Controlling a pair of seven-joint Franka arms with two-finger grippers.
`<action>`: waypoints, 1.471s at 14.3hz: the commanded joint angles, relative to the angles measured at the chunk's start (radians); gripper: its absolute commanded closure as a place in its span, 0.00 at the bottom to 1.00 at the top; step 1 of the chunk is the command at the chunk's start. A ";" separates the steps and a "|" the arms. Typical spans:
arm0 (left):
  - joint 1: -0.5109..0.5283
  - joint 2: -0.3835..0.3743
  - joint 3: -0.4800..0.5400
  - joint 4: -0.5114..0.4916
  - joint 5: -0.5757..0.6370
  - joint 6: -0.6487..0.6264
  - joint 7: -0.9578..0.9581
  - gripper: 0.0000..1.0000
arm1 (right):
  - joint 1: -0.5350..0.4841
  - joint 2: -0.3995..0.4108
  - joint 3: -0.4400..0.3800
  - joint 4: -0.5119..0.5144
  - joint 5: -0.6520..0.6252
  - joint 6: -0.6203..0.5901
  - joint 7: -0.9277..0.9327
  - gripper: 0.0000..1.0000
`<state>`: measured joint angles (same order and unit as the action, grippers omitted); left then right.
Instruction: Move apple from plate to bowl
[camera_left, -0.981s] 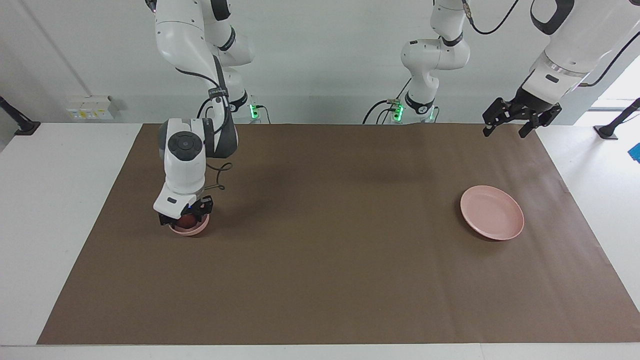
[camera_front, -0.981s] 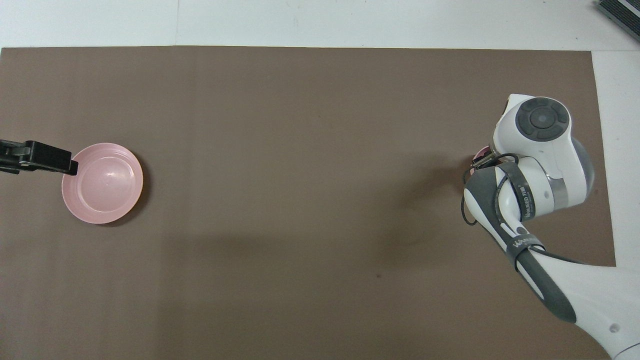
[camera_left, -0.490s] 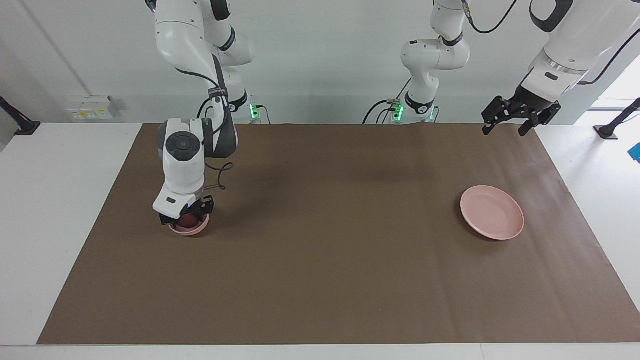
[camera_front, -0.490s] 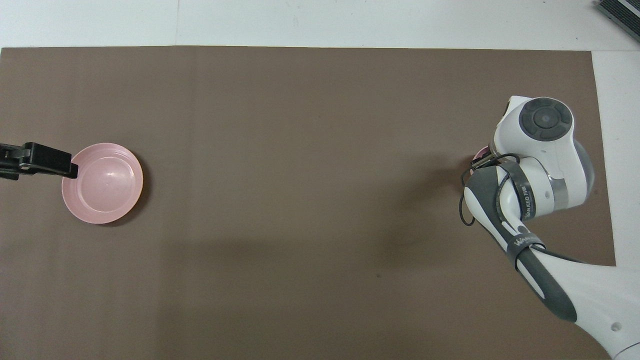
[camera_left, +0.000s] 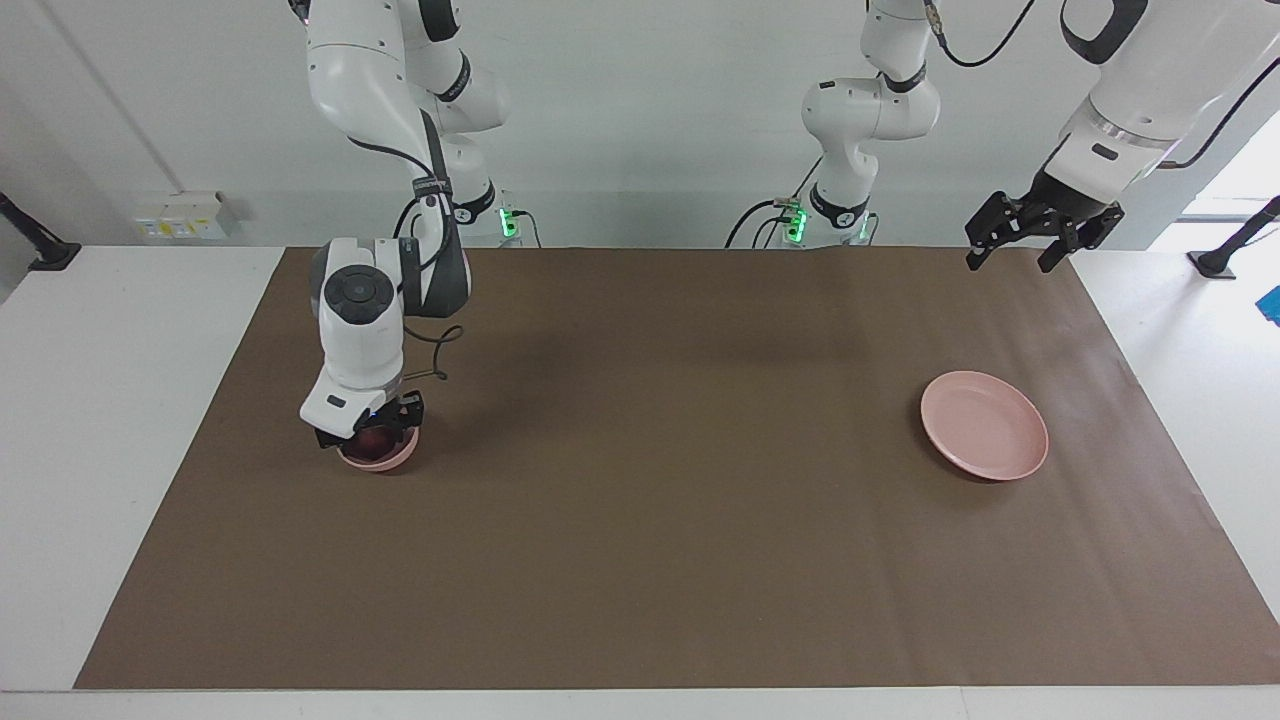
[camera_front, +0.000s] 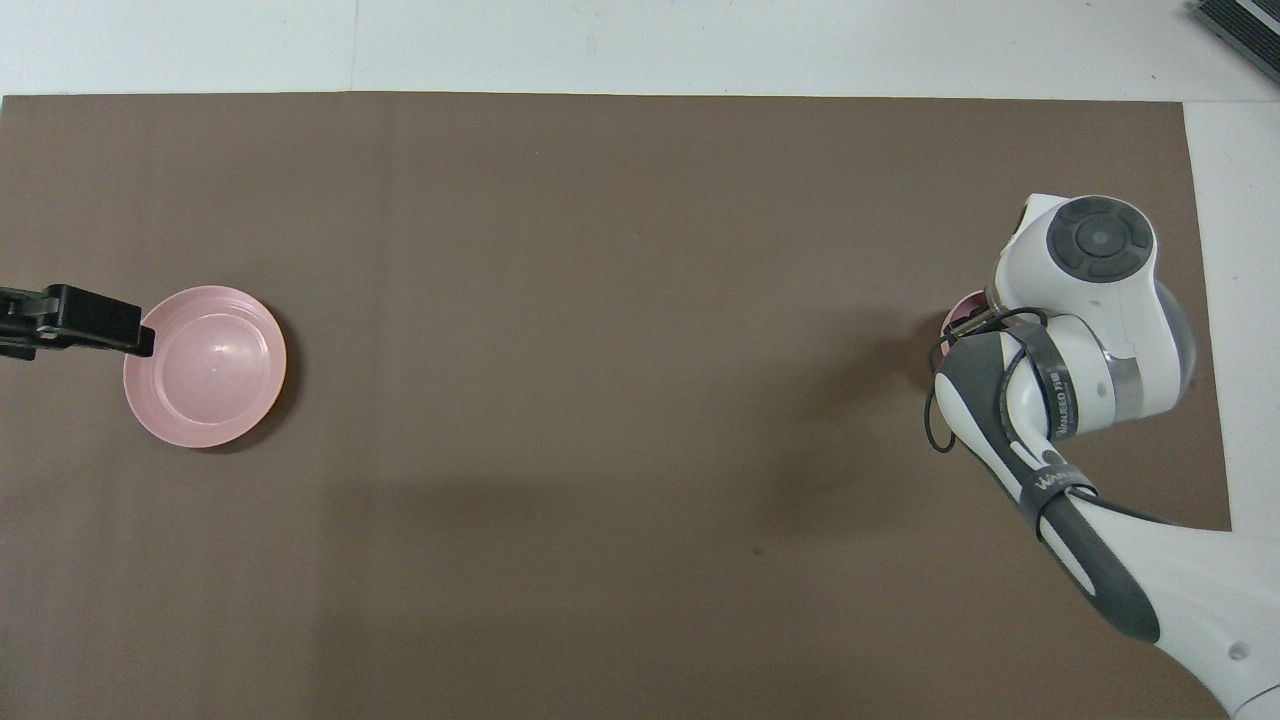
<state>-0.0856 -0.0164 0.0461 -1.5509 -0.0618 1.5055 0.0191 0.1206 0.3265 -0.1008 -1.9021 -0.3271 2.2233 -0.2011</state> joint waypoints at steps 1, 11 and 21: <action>-0.008 -0.014 0.009 0.006 0.019 -0.013 0.013 0.00 | -0.013 -0.007 0.007 -0.014 0.017 0.035 -0.006 0.02; -0.006 -0.014 0.012 0.006 0.016 -0.019 0.012 0.00 | 0.004 -0.108 0.007 0.080 0.233 -0.115 0.052 0.00; -0.008 -0.014 0.012 0.006 0.016 -0.019 0.012 0.00 | -0.029 -0.360 -0.030 0.322 0.358 -0.692 0.127 0.00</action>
<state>-0.0855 -0.0222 0.0509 -1.5507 -0.0618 1.5045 0.0205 0.1076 -0.0550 -0.1280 -1.6769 0.0006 1.6308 -0.0789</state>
